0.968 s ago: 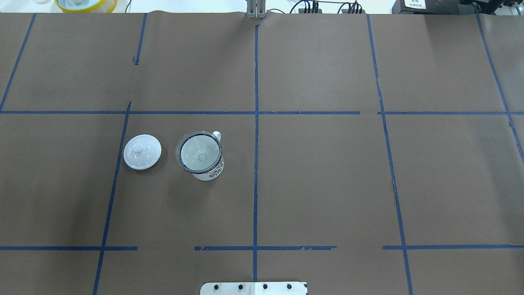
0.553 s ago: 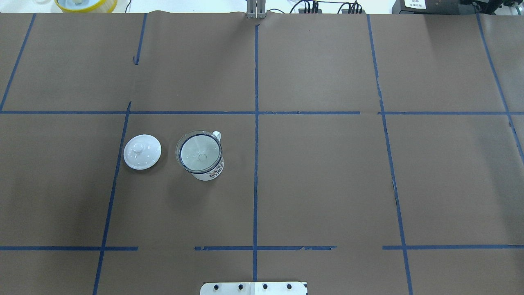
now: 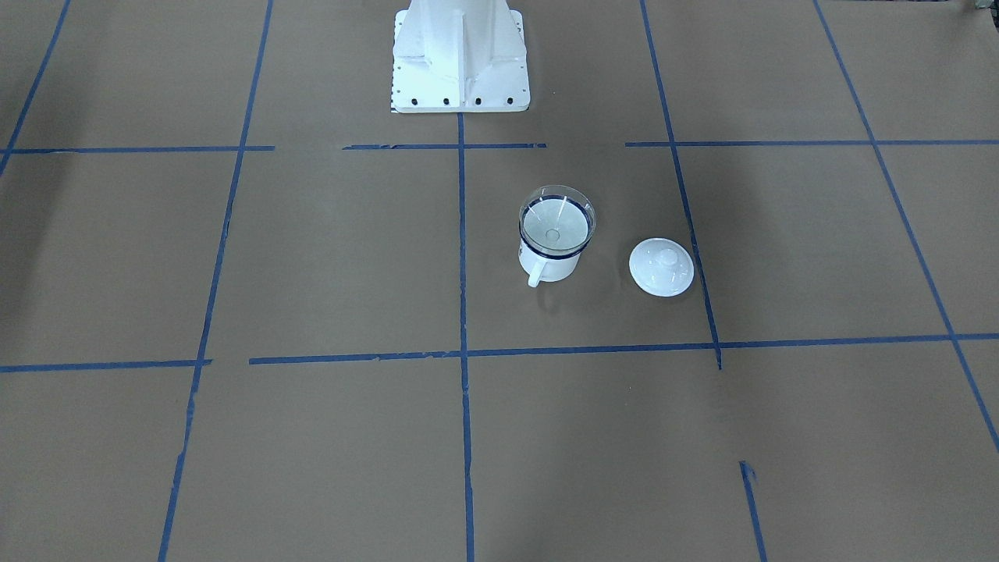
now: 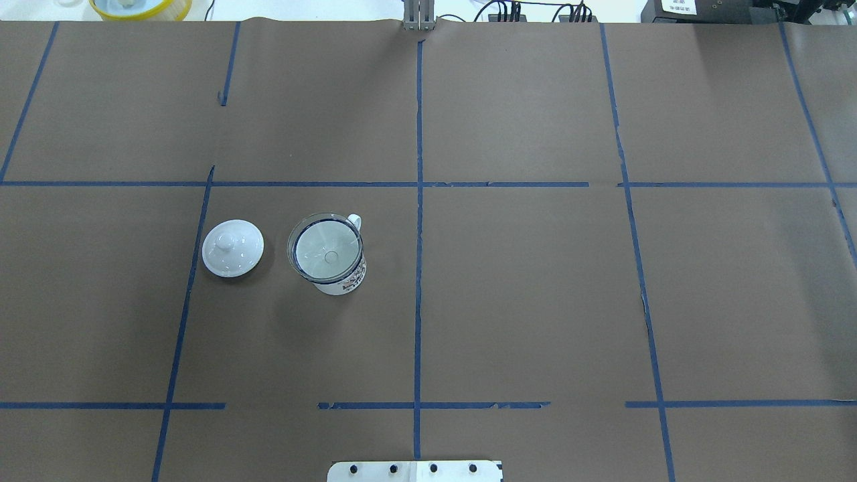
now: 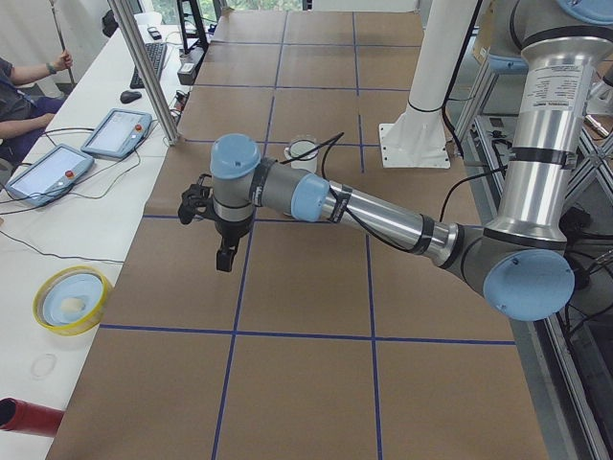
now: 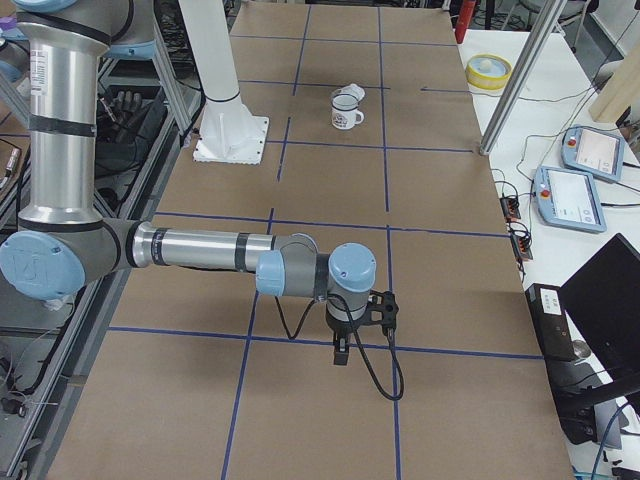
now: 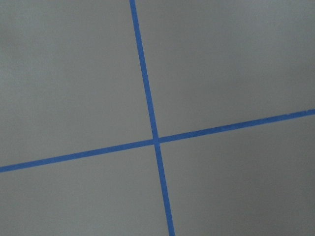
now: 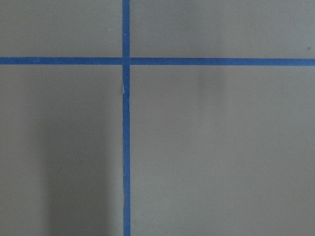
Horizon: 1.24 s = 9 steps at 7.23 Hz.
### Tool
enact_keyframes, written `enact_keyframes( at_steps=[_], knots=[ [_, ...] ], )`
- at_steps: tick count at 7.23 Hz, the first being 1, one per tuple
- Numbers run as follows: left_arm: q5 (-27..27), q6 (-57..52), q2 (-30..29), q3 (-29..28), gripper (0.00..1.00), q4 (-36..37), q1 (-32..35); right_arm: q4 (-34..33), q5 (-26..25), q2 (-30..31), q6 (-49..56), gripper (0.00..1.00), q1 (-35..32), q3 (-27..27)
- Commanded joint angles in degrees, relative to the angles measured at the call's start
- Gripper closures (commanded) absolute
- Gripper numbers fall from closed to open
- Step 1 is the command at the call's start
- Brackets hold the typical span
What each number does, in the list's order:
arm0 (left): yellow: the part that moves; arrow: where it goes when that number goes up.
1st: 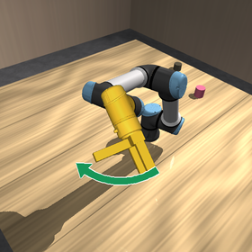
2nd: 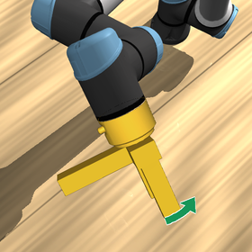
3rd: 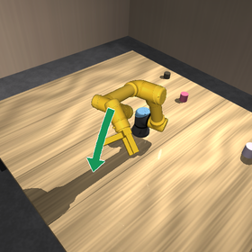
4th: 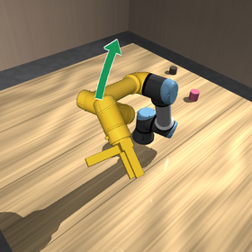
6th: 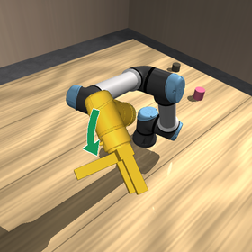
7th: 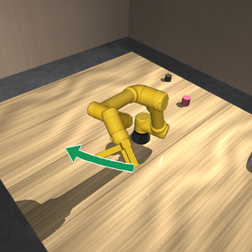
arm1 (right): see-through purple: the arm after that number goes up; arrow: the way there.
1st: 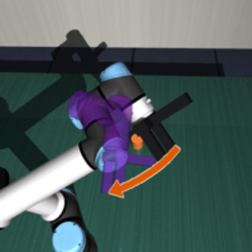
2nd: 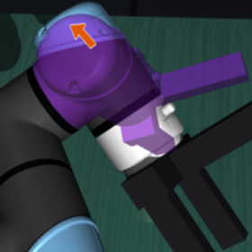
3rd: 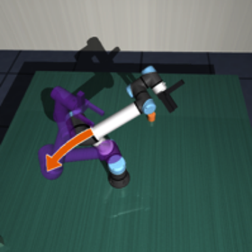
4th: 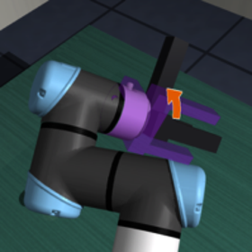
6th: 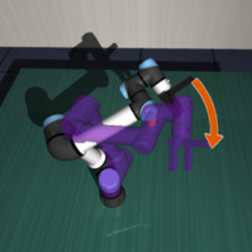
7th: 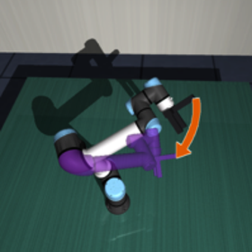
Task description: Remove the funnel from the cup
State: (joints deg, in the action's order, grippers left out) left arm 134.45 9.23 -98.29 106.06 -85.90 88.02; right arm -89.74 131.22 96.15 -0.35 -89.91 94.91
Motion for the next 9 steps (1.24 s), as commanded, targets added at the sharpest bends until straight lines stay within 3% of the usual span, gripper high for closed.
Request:
enact_keyframes(
  at_steps=[1,2,3,5,6,7,9],
  knots=[
    [-0.06,11.28,-6.97,9.48,0.00,7.65,-7.39,0.00,0.00,0.00,0.00,0.00,0.00,0.01],
    [-0.76,20.73,-10.31,11.52,0.00,7.68,-14.04,0.00,0.00,0.00,0.00,0.00,0.00,0.01],
    [-6.59,27.35,-13.04,12.24,0.00,7.68,-19.24,0.00,0.00,0.00,0.00,0.00,0.00,0.01],
    [-10.85,38.78,-19.11,11.90,0.00,7.77,-30.14,0.00,0.00,0.00,0.00,0.00,0.00,0.01],
    [-16.27,42.50,-20.87,11.81,0.00,7.77,-35.85,0.00,0.00,0.00,0.00,0.00,0.00,0.01],
    [-19.02,42.80,-22.02,11.54,0.00,7.85,-38.34,0.00,0.00,0.00,0.00,0.00,0.00,0.01],
    [-19.66,47.50,-24.30,9.54,0.00,7.68,-43.01,0.00,0.00,0.00,0.00,0.00,0.00,0.01]
  ],
)
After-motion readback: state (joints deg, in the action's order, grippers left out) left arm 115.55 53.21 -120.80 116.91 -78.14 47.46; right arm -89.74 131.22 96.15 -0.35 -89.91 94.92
